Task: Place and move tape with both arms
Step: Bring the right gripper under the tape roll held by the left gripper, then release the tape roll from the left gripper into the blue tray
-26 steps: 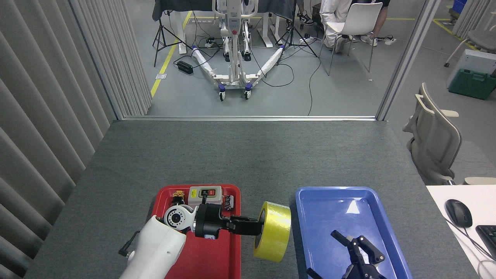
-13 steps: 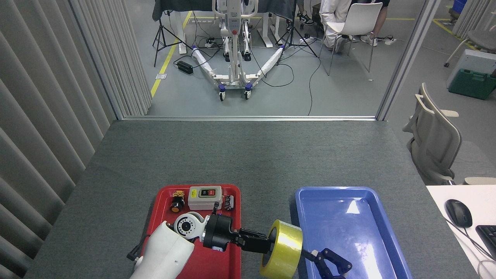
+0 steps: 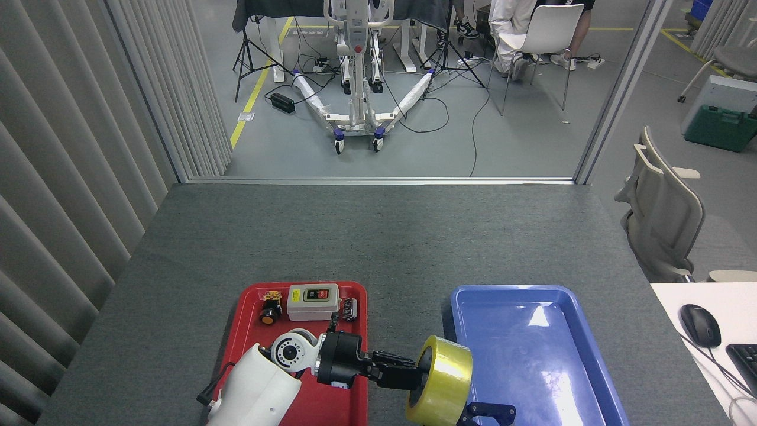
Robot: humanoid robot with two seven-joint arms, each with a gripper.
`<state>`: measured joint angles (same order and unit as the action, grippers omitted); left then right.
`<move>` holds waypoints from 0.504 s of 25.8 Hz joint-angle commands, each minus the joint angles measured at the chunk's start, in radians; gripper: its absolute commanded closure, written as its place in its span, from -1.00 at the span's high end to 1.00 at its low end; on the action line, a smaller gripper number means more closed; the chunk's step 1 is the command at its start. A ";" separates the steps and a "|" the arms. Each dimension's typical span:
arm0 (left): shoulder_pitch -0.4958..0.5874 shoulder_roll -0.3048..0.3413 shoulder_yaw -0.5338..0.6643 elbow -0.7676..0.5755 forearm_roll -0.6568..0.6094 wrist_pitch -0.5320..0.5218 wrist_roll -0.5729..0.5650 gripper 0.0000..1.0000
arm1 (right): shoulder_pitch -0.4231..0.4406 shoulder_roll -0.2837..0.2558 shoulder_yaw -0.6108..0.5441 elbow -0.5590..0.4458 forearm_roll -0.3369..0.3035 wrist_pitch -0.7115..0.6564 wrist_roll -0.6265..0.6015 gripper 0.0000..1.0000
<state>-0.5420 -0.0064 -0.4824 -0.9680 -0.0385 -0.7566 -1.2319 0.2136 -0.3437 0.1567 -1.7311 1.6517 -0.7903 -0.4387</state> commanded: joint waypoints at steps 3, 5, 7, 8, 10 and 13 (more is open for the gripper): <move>0.002 0.008 0.007 -0.018 0.000 -0.029 -0.044 0.99 | 0.001 0.000 0.000 0.001 0.000 0.005 0.014 -0.90; 0.017 0.008 0.005 -0.041 0.000 -0.029 -0.043 0.99 | 0.001 0.000 0.000 -0.001 0.000 0.005 0.014 -0.90; 0.036 0.005 0.021 -0.055 0.017 -0.029 -0.034 0.99 | 0.001 0.000 -0.002 -0.001 0.000 0.005 0.014 -0.91; 0.034 0.008 0.045 -0.066 0.034 -0.029 -0.021 0.99 | 0.001 0.000 -0.002 -0.001 0.000 0.005 0.014 -0.92; 0.036 0.022 0.088 -0.120 0.054 -0.029 0.017 0.99 | 0.001 -0.001 -0.002 0.001 0.000 0.005 0.014 -0.94; 0.047 0.117 0.157 -0.219 0.051 0.184 0.141 0.99 | 0.001 0.005 -0.020 -0.001 -0.013 0.005 0.015 -0.96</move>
<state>-0.5066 0.0432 -0.3854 -1.1100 0.0068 -0.7222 -1.1960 0.2166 -0.3437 0.1481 -1.7298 1.6502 -0.7804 -0.4038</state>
